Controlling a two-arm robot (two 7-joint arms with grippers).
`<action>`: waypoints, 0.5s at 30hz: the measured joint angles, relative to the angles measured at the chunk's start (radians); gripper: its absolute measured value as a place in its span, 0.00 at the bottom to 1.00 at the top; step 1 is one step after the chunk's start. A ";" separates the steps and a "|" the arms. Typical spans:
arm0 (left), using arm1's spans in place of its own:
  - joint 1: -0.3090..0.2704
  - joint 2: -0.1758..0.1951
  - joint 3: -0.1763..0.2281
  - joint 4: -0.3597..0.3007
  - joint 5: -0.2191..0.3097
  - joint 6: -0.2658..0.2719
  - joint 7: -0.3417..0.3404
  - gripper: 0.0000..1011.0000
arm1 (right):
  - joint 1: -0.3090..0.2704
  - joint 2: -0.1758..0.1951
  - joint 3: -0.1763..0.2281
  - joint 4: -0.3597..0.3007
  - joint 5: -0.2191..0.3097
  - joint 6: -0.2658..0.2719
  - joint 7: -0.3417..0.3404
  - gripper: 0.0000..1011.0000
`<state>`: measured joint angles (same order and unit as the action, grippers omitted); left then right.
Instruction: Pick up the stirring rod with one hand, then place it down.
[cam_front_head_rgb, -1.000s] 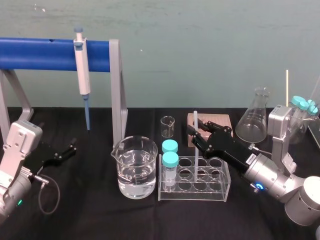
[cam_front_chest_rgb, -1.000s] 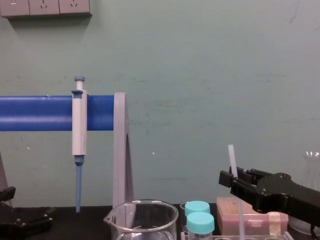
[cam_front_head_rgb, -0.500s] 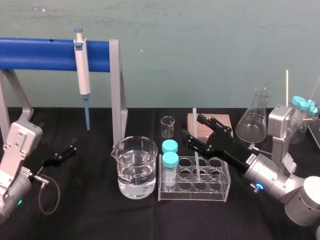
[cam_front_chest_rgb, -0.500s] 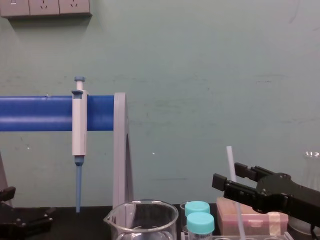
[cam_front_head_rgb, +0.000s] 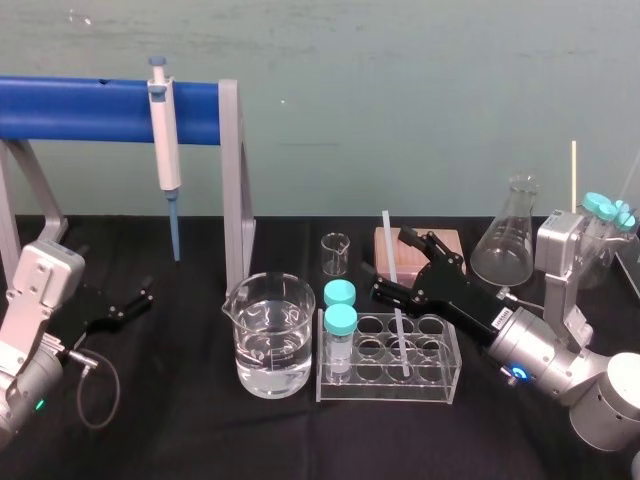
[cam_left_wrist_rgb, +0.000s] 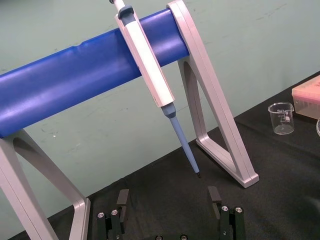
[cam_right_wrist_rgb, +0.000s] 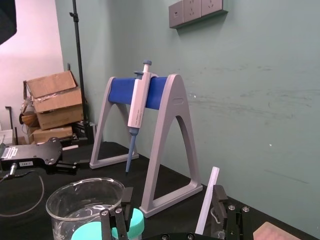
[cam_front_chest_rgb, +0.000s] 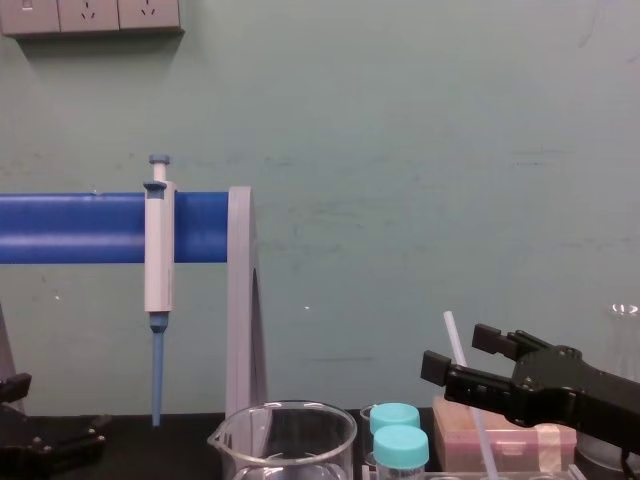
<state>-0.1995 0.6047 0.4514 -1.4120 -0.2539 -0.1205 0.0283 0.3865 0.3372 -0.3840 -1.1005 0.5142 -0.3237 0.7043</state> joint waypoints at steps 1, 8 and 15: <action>0.000 0.000 0.000 0.000 0.000 0.000 0.000 0.99 | 0.000 0.000 0.000 0.000 0.000 0.000 0.000 0.99; 0.000 0.000 0.000 0.000 0.000 0.000 0.000 0.99 | -0.008 0.005 0.020 -0.029 -0.010 0.000 -0.042 0.99; 0.000 0.000 0.000 0.000 0.000 0.000 0.000 0.99 | -0.060 0.017 0.098 -0.130 -0.070 0.021 -0.234 0.99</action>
<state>-0.1995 0.6047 0.4514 -1.4120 -0.2539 -0.1205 0.0283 0.3267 0.3539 -0.2860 -1.2303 0.4447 -0.3023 0.4701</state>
